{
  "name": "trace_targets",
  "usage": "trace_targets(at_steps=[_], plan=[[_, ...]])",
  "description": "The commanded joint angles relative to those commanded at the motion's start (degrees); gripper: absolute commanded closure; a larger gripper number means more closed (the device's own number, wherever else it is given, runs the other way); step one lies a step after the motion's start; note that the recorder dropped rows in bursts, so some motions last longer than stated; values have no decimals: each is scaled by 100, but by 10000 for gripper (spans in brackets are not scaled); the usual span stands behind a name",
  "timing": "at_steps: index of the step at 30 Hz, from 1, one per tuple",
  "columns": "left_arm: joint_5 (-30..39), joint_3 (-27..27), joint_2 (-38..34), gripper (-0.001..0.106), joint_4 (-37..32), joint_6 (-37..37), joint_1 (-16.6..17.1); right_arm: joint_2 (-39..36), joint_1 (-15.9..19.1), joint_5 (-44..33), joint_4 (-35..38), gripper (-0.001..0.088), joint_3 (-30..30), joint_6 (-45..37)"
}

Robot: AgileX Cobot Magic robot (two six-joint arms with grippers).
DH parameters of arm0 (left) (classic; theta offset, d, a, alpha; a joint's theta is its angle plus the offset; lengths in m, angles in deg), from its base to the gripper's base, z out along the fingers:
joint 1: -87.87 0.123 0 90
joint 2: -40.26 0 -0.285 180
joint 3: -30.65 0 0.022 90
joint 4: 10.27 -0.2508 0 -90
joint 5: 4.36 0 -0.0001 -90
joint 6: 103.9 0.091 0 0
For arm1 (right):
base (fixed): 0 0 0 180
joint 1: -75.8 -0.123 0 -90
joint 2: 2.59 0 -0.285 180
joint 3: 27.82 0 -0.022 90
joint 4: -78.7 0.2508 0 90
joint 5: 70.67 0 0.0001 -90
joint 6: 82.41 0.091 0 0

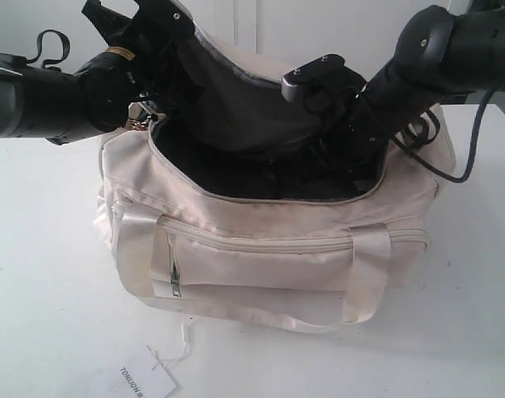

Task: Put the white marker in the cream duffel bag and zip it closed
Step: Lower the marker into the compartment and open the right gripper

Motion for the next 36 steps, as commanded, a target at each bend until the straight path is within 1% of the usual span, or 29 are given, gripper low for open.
trace_targets(at_steps=[3,4,5,7,15,22,28,36], plan=[[0,0,0,1053,0,0,0,473,0,-285,0,728,0,54],[0,0,0,1053,0,0,0,637,0,-438,0,816,0,54],[0,0,0,1053,0,0,0,734,0,-591,0,870,0,16],[0,0,0,1053,0,0,0,866,0,-955,-121,868,0,-18],[0,0,0,1053,0,0,0,865,0,-910,-86,868,0,61],[0,0,0,1053,0,0,0,880,0,-1039,-86,868,0,618],[0,0,0,1053,0,0,0,880,0,-1501,-86,868,0,1108],[0,0,0,1053,0,0,0,880,0,-1622,-117,868,0,1395]])
